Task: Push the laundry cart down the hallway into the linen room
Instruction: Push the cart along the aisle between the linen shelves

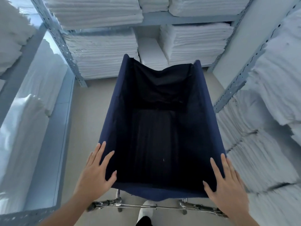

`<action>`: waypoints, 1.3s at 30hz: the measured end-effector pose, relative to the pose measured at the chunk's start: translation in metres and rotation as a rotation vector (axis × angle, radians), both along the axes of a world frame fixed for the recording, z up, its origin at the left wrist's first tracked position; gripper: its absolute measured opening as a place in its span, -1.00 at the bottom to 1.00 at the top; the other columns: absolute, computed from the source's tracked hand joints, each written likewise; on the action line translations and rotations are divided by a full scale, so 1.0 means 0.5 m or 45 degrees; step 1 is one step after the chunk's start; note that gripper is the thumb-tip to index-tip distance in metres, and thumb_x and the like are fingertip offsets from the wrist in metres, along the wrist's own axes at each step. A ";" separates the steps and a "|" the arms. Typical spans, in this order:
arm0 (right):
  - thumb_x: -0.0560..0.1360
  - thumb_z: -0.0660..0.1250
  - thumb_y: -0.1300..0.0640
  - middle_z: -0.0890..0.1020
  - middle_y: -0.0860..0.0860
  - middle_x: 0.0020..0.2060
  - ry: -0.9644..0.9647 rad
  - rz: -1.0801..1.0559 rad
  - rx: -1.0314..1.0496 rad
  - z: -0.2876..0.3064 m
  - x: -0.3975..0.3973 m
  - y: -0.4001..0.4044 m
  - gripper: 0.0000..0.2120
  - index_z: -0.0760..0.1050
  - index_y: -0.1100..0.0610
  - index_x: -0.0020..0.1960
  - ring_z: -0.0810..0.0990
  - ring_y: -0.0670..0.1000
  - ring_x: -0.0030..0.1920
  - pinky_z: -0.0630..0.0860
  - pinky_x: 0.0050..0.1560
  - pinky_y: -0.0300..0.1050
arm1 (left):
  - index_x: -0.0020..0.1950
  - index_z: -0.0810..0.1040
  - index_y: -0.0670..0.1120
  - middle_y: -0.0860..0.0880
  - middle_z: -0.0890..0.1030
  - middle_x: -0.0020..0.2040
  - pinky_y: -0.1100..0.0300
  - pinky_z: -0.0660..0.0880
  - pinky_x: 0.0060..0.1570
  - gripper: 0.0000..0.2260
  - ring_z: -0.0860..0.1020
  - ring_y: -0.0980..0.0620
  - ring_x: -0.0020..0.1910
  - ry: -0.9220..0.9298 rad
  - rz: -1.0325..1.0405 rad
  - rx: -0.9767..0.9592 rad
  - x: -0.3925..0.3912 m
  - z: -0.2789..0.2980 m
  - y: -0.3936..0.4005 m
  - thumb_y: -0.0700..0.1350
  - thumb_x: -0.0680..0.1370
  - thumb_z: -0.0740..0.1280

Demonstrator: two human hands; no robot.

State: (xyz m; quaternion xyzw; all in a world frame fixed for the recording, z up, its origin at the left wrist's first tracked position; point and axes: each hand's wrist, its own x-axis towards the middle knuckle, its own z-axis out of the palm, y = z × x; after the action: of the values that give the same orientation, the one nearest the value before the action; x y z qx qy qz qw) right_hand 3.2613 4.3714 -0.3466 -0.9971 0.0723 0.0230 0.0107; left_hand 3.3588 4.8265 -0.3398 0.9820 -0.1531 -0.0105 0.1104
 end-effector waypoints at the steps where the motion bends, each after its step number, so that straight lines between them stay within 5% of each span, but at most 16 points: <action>1: 0.52 0.13 -0.32 0.08 0.13 0.72 -0.009 -0.011 0.001 -0.002 0.026 0.002 -0.20 0.26 0.06 0.66 0.27 0.24 0.64 0.41 0.46 0.30 | 0.51 0.42 -0.09 -0.13 0.08 0.68 -0.20 0.29 0.51 -0.39 0.02 -0.13 0.67 0.003 -0.011 0.002 0.032 0.000 0.001 0.23 0.56 0.13; 8: 0.47 0.19 -0.30 0.08 0.18 0.71 -0.008 -0.084 0.020 -0.005 0.188 0.037 -0.15 0.25 0.09 0.66 0.20 0.25 0.67 0.45 0.45 0.32 | 0.48 0.46 -0.13 -0.19 0.15 0.65 -0.07 0.18 0.55 -0.23 0.12 -0.22 0.64 0.020 -0.118 -0.026 0.257 0.031 0.007 0.36 0.59 -0.14; 11: 0.44 0.20 -0.28 0.05 0.16 0.72 -0.002 -0.131 0.018 -0.005 0.246 0.059 -0.14 0.25 0.08 0.66 0.19 0.25 0.67 0.47 0.43 0.32 | 0.48 0.46 -0.13 -0.20 0.16 0.65 0.04 0.05 0.56 -0.32 0.11 -0.22 0.64 0.034 -0.165 -0.038 0.345 0.043 0.014 0.30 0.61 -0.02; 14: 0.43 0.20 -0.26 0.06 0.17 0.72 0.027 -0.179 0.040 0.000 0.299 0.082 -0.14 0.27 0.09 0.65 0.20 0.26 0.66 0.47 0.43 0.33 | 0.49 0.45 -0.11 -0.17 0.11 0.66 0.00 0.07 0.57 -0.36 0.07 -0.19 0.65 0.048 -0.200 -0.029 0.426 0.041 0.029 0.22 0.51 0.17; 19: 0.42 0.21 -0.24 0.09 0.18 0.71 0.007 -0.262 0.022 -0.002 0.373 0.119 -0.15 0.30 0.09 0.64 0.20 0.26 0.67 0.48 0.43 0.32 | 0.50 0.43 -0.11 -0.14 0.09 0.67 -0.13 0.22 0.53 -0.36 0.05 -0.16 0.66 0.049 -0.276 -0.061 0.556 0.038 0.041 0.20 0.50 0.18; 24: 0.38 0.50 -0.17 0.08 0.20 0.71 0.027 -0.362 0.039 0.005 0.453 0.181 -0.08 0.29 0.09 0.64 0.19 0.28 0.67 0.50 0.42 0.31 | 0.48 0.45 -0.13 -0.18 0.14 0.66 -0.02 0.11 0.56 -0.24 0.09 -0.19 0.65 0.034 -0.367 -0.067 0.691 0.032 0.071 0.37 0.59 -0.10; 29: 0.37 0.53 -0.13 0.14 0.22 0.69 0.016 -0.492 0.018 0.014 0.531 0.248 -0.10 0.33 0.10 0.62 0.23 0.28 0.65 0.49 0.43 0.28 | 0.45 0.49 -0.18 -0.23 0.20 0.63 -0.18 0.24 0.50 -0.15 0.17 -0.24 0.61 0.048 -0.468 -0.087 0.835 0.047 0.081 0.40 0.57 -0.20; 35: 0.40 0.52 -0.15 0.19 0.22 0.68 -0.004 -0.613 -0.032 0.023 0.637 0.312 -0.12 0.32 0.09 0.63 0.23 0.26 0.66 0.43 0.49 0.28 | 0.43 0.52 -0.18 -0.28 0.27 0.58 -0.31 0.34 0.42 -0.36 0.24 -0.31 0.57 0.029 -0.580 -0.125 0.998 0.049 0.087 0.21 0.52 0.13; 39: 0.42 0.51 -0.17 0.19 0.22 0.68 0.009 -0.675 -0.062 0.024 0.697 0.326 -0.12 0.31 0.08 0.64 0.23 0.27 0.66 0.37 0.53 0.29 | 0.46 0.50 -0.13 -0.26 0.25 0.60 -0.29 0.29 0.47 -0.37 0.19 -0.28 0.60 0.001 -0.641 -0.136 1.095 0.031 0.076 0.17 0.48 0.16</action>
State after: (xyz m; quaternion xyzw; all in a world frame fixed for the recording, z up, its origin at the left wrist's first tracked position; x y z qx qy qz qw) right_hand 3.6097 4.5346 -0.3346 -0.9432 0.3315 0.0211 -0.0078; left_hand 3.9064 4.8647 -0.3242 0.9058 -0.3929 -0.0300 0.1559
